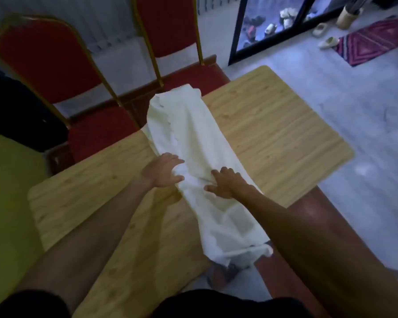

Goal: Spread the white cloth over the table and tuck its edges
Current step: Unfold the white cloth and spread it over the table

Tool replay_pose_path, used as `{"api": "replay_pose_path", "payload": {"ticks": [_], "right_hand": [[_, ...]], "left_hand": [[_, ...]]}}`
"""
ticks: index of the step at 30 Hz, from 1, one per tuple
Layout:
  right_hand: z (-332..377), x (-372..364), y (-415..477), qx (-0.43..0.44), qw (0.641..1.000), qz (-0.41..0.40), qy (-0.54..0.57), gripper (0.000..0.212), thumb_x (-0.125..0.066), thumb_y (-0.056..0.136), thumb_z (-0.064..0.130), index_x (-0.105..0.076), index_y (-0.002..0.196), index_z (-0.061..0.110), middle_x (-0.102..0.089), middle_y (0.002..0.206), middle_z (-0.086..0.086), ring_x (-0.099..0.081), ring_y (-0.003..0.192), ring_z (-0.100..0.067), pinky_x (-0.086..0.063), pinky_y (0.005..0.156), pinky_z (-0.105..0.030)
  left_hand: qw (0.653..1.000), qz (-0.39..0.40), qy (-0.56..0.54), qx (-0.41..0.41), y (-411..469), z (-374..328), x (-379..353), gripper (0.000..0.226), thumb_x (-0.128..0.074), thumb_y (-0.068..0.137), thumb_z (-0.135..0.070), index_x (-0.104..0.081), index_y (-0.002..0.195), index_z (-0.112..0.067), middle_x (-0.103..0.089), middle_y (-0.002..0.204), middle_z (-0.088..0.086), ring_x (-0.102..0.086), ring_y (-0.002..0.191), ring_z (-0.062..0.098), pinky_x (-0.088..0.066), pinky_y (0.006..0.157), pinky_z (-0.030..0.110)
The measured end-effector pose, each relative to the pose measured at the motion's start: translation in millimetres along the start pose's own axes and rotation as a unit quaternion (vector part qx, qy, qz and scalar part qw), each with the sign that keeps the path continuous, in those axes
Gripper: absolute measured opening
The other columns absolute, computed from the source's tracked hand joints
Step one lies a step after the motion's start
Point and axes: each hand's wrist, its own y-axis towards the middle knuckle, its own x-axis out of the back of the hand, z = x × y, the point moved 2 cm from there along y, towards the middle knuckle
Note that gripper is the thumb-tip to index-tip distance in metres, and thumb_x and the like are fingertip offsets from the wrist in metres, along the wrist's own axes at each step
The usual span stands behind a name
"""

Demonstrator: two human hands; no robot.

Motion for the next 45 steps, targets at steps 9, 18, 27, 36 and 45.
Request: {"api": "replay_pose_path", "payload": {"ticks": [9,18,27,36,45], "right_hand": [[27,-120,-28,-0.019,0.996,-0.047,0.069,0.075,-0.065,0.086,0.064,-0.042,0.136,0.012,-0.047,0.137,-0.017,-0.051,0.119,-0.036,-0.046,0.099,-0.045],[41,-158,-34,-0.040,0.993,0.000,0.114,0.027,-0.050,0.105,0.031,-0.049,0.125,0.013,-0.061,0.123,-0.014,-0.061,0.110,-0.032,-0.050,0.093,-0.044],[-29,-141,-73,-0.196,0.957,-0.060,0.206,0.049,-0.037,0.109,0.021,-0.022,0.154,0.009,-0.057,0.124,-0.018,-0.062,0.111,-0.035,-0.048,0.089,-0.043],[-106,-72,-108,-0.197,0.945,-0.173,0.194,0.022,-0.027,0.109,0.027,-0.041,0.119,0.013,-0.047,0.091,-0.009,-0.050,0.082,-0.032,-0.039,0.071,-0.041],[-181,-51,-169,-0.192,0.938,-0.259,0.125,0.005,-0.037,0.105,0.017,-0.038,0.109,0.015,-0.057,0.081,-0.006,-0.058,0.067,-0.037,-0.052,0.061,-0.045]], "left_hand": [[0.978,0.000,0.145,-0.149,34,-37,-87,0.076,-0.061,0.090,-0.049,-0.033,0.155,-0.022,-0.026,0.163,0.011,-0.028,0.148,0.032,-0.025,0.117,0.051],[0.963,-0.131,0.174,-0.156,58,-35,-104,0.031,-0.078,0.082,-0.028,-0.075,0.111,-0.018,-0.073,0.121,0.003,-0.069,0.104,0.024,-0.039,0.107,0.056],[0.956,-0.105,0.211,-0.173,85,-46,-83,0.018,-0.059,0.076,0.001,-0.064,0.080,-0.015,-0.068,0.063,0.006,-0.068,0.061,0.028,-0.049,0.081,0.043],[0.940,-0.069,0.154,-0.298,74,-94,-82,0.073,-0.046,0.088,-0.072,-0.046,0.140,-0.020,-0.053,0.138,0.006,-0.051,0.125,0.027,-0.043,0.102,0.044],[0.933,-0.012,0.198,-0.302,94,-182,-67,0.082,-0.026,0.085,-0.078,-0.061,0.127,-0.018,-0.063,0.122,0.007,-0.057,0.113,0.029,-0.041,0.096,0.041]]}}
